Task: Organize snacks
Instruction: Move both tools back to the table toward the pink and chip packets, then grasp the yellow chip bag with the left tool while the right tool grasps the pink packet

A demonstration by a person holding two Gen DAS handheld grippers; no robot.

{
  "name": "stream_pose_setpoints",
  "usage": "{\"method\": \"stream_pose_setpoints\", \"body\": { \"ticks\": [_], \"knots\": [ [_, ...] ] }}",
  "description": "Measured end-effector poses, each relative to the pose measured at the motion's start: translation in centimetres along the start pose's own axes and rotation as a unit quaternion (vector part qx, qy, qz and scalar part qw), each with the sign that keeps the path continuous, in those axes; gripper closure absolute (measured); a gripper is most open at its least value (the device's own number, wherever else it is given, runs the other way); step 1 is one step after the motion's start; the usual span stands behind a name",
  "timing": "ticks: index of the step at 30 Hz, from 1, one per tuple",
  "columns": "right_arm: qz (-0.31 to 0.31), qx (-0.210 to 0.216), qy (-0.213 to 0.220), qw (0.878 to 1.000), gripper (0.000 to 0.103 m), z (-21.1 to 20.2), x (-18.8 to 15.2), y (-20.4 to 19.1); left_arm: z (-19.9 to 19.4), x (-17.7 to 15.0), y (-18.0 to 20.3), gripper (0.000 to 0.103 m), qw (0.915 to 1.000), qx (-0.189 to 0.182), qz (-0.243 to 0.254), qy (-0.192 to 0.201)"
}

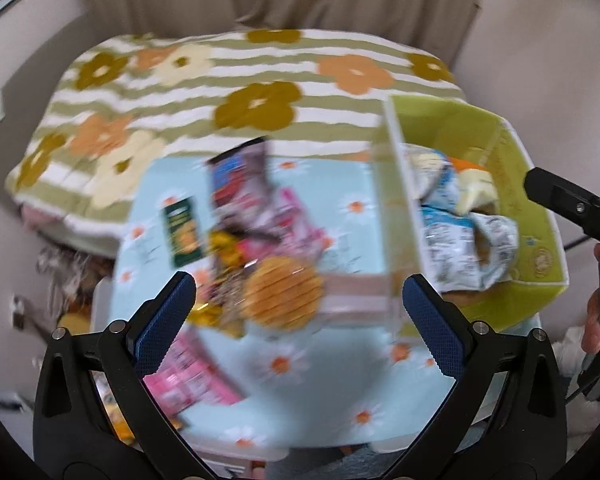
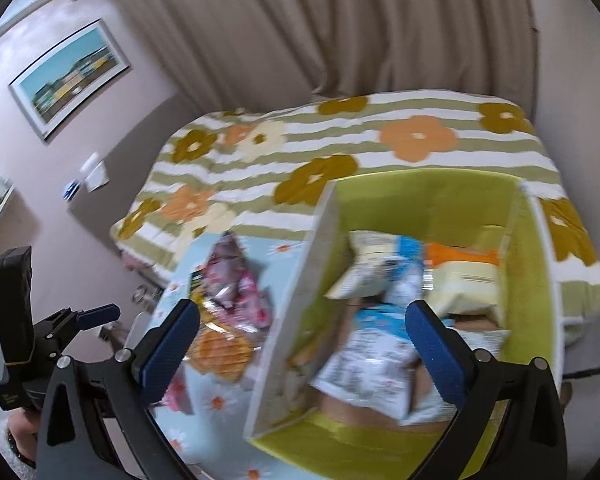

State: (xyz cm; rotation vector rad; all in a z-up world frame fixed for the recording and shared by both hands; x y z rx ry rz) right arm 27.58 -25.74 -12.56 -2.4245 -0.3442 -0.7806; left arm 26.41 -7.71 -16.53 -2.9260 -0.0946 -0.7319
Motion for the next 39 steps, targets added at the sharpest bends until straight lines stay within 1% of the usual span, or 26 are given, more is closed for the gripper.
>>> {"method": "stream_pose_setpoints", "body": {
  "ticks": [5, 7, 10, 13, 16, 20, 26, 28, 32, 33, 35, 36, 37, 39],
  "knots": [
    [-0.017, 0.035, -0.013, 0.999, 0.0, 2.8, -1.0, -5.0, -0.8, -3.0, -6.4, 0.001, 0.9984, 0.029, -0.048, -0.009],
    [-0.009, 0.049, -0.022, 0.998, 0.0, 4.4, -1.8, -6.6, -0.9, -4.4, -9.2, 0.001, 0.9969, 0.042, -0.065, -0.012],
    [0.012, 0.076, -0.059, 0.995, 0.0, 7.5, -3.6, -9.2, -0.6, -7.0, -13.1, 0.001, 0.994, 0.061, -0.086, -0.029],
    [0.014, 0.091, -0.094, 0.991, 0.0, 10.8, -5.8, -11.5, -0.1, -9.5, -16.6, 0.001, 0.9902, 0.08, -0.108, -0.038],
    [0.01, 0.097, -0.118, 0.988, 0.0, 13.4, -7.8, -13.2, 1.8, -12.0, -19.3, 0.001, 0.9862, 0.073, -0.134, -0.063],
    [0.003, 0.103, -0.159, 0.982, 0.0, 17.1, -10.7, -14.5, 4.5, -14.2, -20.5, 0.001, 0.9834, 0.07, -0.141, -0.091],
    [0.009, 0.128, -0.215, 0.968, 0.0, 22.1, -13.9, -15.3, 8.1, -16.2, -20.3, 0.001, 0.9796, 0.063, -0.146, -0.123],
    [0.009, 0.132, -0.231, 0.964, 0.0, 23.4, -14.6, -15.4, 8.7, -16.5, -20.2, 0.001, 0.9786, 0.064, -0.148, -0.128],
    [0.008, 0.14, -0.246, 0.959, 0.0, 25.0, -15.4, -15.9, 9.8, -17.0, -20.4, 0.001, 0.9771, 0.077, -0.15, -0.13],
    [0.008, 0.14, -0.249, 0.958, 0.0, 25.3, -15.6, -16.0, 10.0, -17.1, -20.5, 0.002, 0.9768, 0.08, -0.15, -0.13],
    [0.008, 0.139, -0.252, 0.958, 0.0, 26.1, -15.7, -16.1, 10.4, -17.3, -20.6, 0.007, 0.9757, 0.082, -0.154, -0.133],
    [0.006, 0.139, -0.252, 0.958, 0.0, 26.4, -15.8, -16.2, 10.5, -17.4, -20.8, 0.012, 0.9752, 0.082, -0.155, -0.134],
    [0.005, 0.138, -0.254, 0.957, 0.0, 26.7, -15.8, -16.3, 10.7, -17.5, -20.9, 0.015, 0.9744, 0.084, -0.157, -0.137],
    [0.006, 0.139, -0.257, 0.956, 0.0, 27.1, -15.9, -16.5, 11.0, -17.7, -21.0, 0.016, 0.9741, 0.085, -0.156, -0.139]
  ]
}}
Point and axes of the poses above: each gripper's, at about its wrist camera, not at the fingertips, and z roughly the way its jaws point, y to its right, x to its top, the point moved 5 cm from there along z, roughly the way its jaws point, and after that the axes turned 10 degrees about x, right-handed, at the moved point
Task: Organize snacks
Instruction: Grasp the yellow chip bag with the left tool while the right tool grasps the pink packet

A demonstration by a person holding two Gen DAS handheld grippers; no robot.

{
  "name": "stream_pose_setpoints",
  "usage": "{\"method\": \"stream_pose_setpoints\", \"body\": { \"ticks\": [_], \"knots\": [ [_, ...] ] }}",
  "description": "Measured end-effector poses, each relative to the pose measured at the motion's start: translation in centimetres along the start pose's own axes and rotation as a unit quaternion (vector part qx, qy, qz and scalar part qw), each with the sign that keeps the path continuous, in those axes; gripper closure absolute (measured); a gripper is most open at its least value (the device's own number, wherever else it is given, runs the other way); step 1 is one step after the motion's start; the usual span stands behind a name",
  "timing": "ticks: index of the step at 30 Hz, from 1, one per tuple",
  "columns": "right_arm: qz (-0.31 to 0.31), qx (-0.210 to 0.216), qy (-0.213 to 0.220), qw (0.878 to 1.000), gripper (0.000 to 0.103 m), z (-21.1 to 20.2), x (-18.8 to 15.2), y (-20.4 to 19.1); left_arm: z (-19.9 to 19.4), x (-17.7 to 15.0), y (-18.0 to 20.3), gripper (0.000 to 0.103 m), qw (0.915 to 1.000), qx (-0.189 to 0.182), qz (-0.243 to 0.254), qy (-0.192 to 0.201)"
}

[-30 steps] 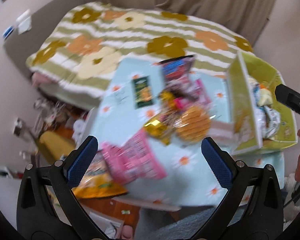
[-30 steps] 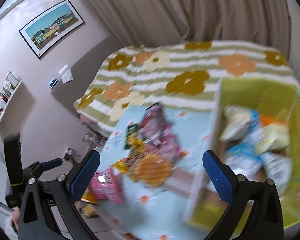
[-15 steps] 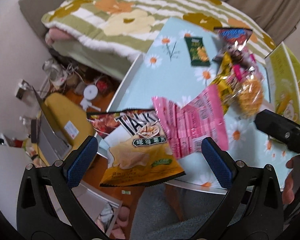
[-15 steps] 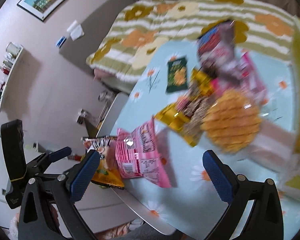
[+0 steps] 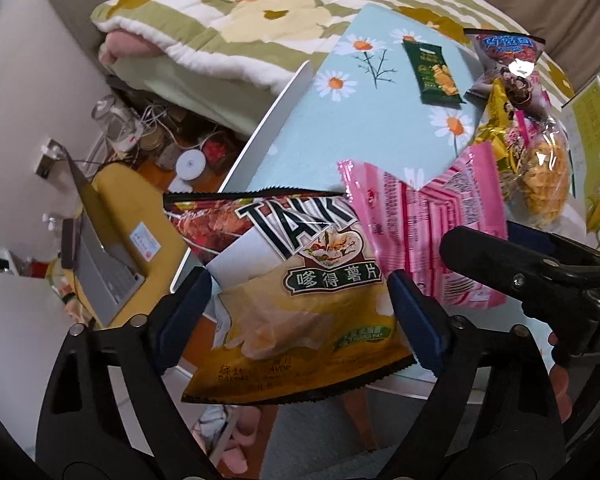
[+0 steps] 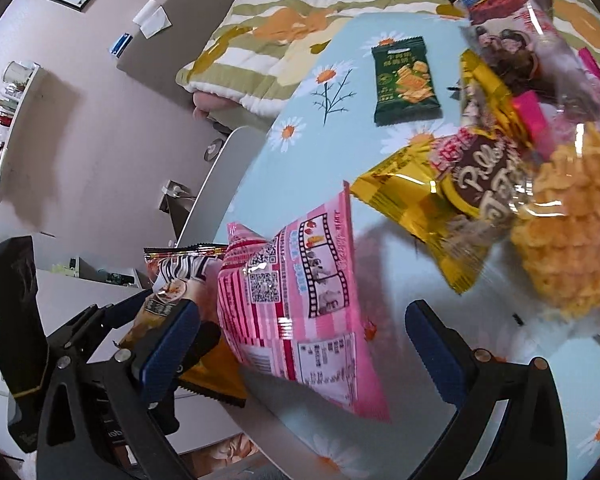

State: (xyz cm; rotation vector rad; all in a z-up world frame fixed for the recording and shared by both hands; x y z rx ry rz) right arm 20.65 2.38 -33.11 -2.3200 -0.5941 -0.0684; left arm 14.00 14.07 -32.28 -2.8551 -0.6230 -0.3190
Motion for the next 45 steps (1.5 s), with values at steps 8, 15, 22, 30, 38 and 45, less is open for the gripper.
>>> {"method": "stream_pose_setpoints", "body": {
  "ticks": [8, 15, 22, 30, 38, 45],
  "knots": [
    [0.002, 0.0, -0.004, 1.0, 0.001, 1.0, -0.1, -0.2, 0.7, 0.0, 0.4, 0.021, 0.9998, 0.009, 0.017, 0.005],
    [0.003, -0.006, -0.009, 1.0, 0.001, 1.1, -0.4, -0.1, 0.9, 0.0, 0.4, 0.029, 0.9995, 0.002, 0.029, 0.007],
    [0.016, -0.013, -0.013, 1.0, 0.001, 1.5, -0.8, 0.2, 0.7, -0.1, 0.3, 0.035, 0.9994, -0.005, 0.034, 0.008],
    [0.007, -0.025, -0.021, 0.999, 0.01, 2.4, -0.4, -0.4, 0.2, -0.3, 0.0, 0.037, 0.9991, -0.019, 0.034, 0.014],
    [-0.02, -0.037, -0.009, 0.999, 0.032, 1.5, -0.5, -1.8, -0.9, -0.2, -0.6, 0.038, 0.9984, -0.039, 0.029, 0.027],
    [-0.033, -0.035, 0.034, 0.998, 0.033, -2.2, -0.3, -3.8, -3.6, 0.3, -1.2, 0.038, 0.9969, -0.048, 0.028, 0.056]
  ]
}}
Point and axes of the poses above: each gripper's, at about its wrist camera, not at the fingertips, and z roughly the way its jaws point, y to its right, x to its top, the point moved 5 cm from there along z, roughly the way its jaws point, and after that the axes turned 10 degrees about x, right-handed, at the moved point
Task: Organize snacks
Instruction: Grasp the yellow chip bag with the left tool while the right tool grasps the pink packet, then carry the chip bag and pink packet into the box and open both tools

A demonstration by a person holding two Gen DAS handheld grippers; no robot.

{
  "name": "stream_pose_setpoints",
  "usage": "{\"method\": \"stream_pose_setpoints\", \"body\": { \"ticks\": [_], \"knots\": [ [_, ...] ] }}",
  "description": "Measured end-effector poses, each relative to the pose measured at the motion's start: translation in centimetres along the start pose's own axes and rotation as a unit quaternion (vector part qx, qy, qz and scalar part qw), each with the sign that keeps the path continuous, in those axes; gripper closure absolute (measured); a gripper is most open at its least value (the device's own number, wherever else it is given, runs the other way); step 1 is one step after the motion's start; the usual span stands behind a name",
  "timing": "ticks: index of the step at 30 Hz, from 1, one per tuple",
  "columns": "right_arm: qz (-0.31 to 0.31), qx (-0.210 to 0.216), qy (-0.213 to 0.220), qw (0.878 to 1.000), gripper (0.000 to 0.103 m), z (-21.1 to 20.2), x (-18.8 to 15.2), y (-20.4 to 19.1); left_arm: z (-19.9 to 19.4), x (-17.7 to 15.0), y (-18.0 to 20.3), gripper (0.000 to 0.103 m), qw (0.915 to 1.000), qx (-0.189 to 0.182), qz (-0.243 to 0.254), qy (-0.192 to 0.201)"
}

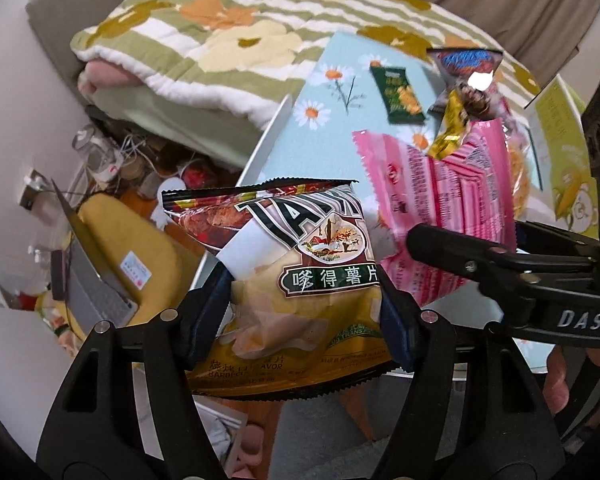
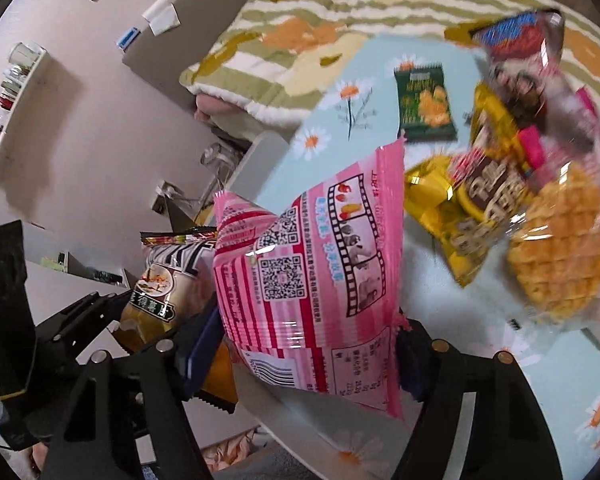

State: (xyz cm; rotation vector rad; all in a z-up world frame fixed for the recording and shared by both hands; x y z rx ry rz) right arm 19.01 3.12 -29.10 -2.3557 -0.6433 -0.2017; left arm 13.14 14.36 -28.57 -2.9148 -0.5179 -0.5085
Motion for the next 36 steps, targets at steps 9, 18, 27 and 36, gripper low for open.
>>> {"method": "stream_pose_setpoints", "body": {
  "ticks": [9, 18, 27, 36],
  "knots": [
    [-0.003, -0.016, 0.089, 0.996, 0.033, -8.4, 1.3, -1.3, -6.2, 3.2, 1.8, 0.038, 0.9969, -0.024, 0.014, 0.074],
    [0.017, -0.059, 0.187, 0.98, 0.033, -19.8, 1.6, 2.1, -12.3, 8.0, 9.2, 0.038, 0.9846, -0.06, 0.068, 0.15],
    [0.069, -0.116, 0.265, 0.955, 0.033, -31.5, -0.9, 9.4, -16.4, 11.1, 24.0, 0.038, 0.9617, -0.146, 0.147, 0.179],
    [0.118, -0.158, 0.282, 0.939, 0.033, -38.9, -4.0, 16.9, -15.5, 10.0, 38.4, 0.038, 0.947, -0.178, 0.225, 0.145]
  ]
}}
Point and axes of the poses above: each gripper's, at about its wrist camera, not at the fingertips, and z roughly the way its jaws point, y to its right, x to its top, the point moved 5 cm from there along z, roughly the way its jaws point, and after that the axes turned 10 degrees about x, right-handed, at the moved point
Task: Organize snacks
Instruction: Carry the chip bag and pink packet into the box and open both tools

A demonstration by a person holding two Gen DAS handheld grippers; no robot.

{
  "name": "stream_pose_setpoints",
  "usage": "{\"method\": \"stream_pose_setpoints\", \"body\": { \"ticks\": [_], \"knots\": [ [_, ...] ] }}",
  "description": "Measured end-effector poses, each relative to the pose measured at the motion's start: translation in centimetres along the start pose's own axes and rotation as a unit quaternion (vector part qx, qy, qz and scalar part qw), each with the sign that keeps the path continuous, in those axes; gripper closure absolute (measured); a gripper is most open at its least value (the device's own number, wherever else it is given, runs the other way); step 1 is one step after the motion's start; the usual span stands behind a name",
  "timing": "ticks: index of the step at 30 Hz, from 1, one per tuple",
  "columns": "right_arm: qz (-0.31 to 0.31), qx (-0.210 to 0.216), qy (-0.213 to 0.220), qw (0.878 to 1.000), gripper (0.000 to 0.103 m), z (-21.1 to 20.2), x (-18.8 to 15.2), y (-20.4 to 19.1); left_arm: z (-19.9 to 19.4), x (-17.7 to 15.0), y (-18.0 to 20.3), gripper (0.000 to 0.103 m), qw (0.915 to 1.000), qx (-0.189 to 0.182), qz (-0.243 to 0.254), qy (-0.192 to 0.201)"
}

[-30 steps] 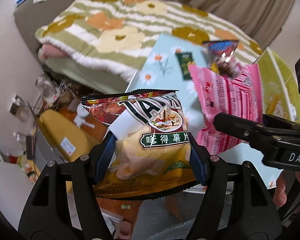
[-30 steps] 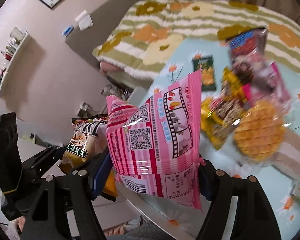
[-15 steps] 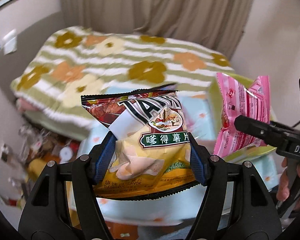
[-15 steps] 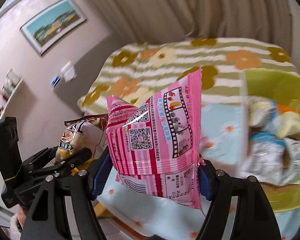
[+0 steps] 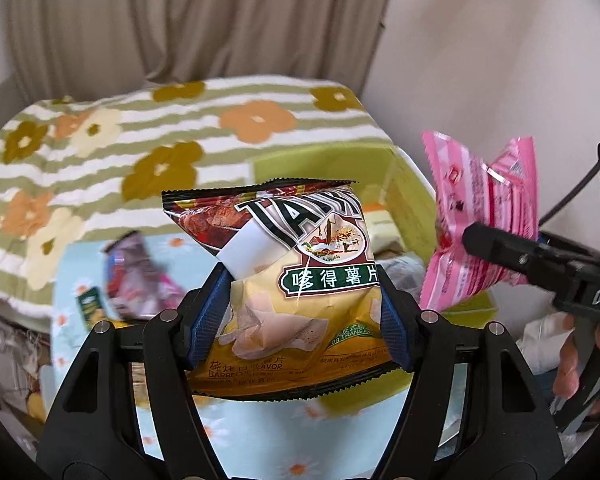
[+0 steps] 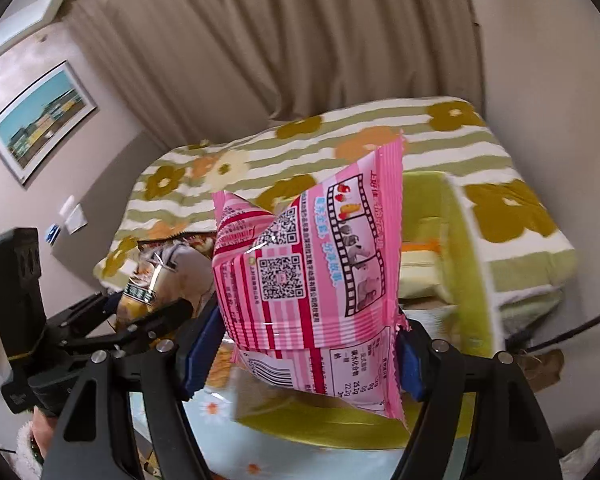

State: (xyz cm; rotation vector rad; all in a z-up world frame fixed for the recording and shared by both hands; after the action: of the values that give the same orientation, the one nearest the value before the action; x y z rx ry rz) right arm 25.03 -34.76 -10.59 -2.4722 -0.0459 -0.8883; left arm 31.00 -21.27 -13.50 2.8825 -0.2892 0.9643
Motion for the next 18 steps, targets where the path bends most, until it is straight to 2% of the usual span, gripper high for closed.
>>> {"method": "stream_pose_setpoints", "body": {
  "ticks": [5, 8, 11, 12, 13, 18],
  "knots": [
    [0.041, -0.007, -0.003, 0.999, 0.033, -0.8, -0.3, 4.0, 3.8, -1.1, 4.1, 0.037, 0.9984, -0.017, 0.028, -0.047],
    [0.057, -0.012, -0.006, 0.998, 0.033, -0.8, -0.8, 4.7, 5.2, -2.0, 5.8, 0.035, 0.9964, -0.021, 0.052, -0.064],
    [0.071, -0.014, -0.007, 0.997, 0.033, -1.1, -1.3, 5.5, 6.1, -2.6, 7.0, 0.024, 0.9942, -0.012, 0.078, -0.073],
    [0.075, -0.014, -0.007, 0.997, 0.033, -1.1, -1.4, 5.6, 6.3, -2.7, 7.0, 0.013, 0.9934, -0.015, 0.083, -0.077],
    [0.077, -0.013, -0.008, 0.997, 0.033, -1.1, -1.4, 5.7, 6.2, -2.8, 7.2, 0.006, 0.9933, -0.017, 0.085, -0.076],
    [0.076, -0.02, -0.018, 0.997, 0.033, -1.0, -2.2, 5.5, 4.6, -2.9, 5.7, 0.003, 0.9946, 0.011, 0.087, -0.056]
  ]
}}
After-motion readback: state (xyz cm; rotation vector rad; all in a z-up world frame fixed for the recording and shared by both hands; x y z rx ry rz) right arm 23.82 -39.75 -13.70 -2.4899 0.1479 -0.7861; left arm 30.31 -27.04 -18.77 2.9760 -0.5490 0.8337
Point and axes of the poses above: each gripper's, at about its wrist camera, not at the fingertips, and z roughly the way its jaws point, y to its right, x to its top, the point moved 5 cm from there along z, roughly the way its jaws point, and after that the axes turned 10 degrees about x, right-handed, at the moved point
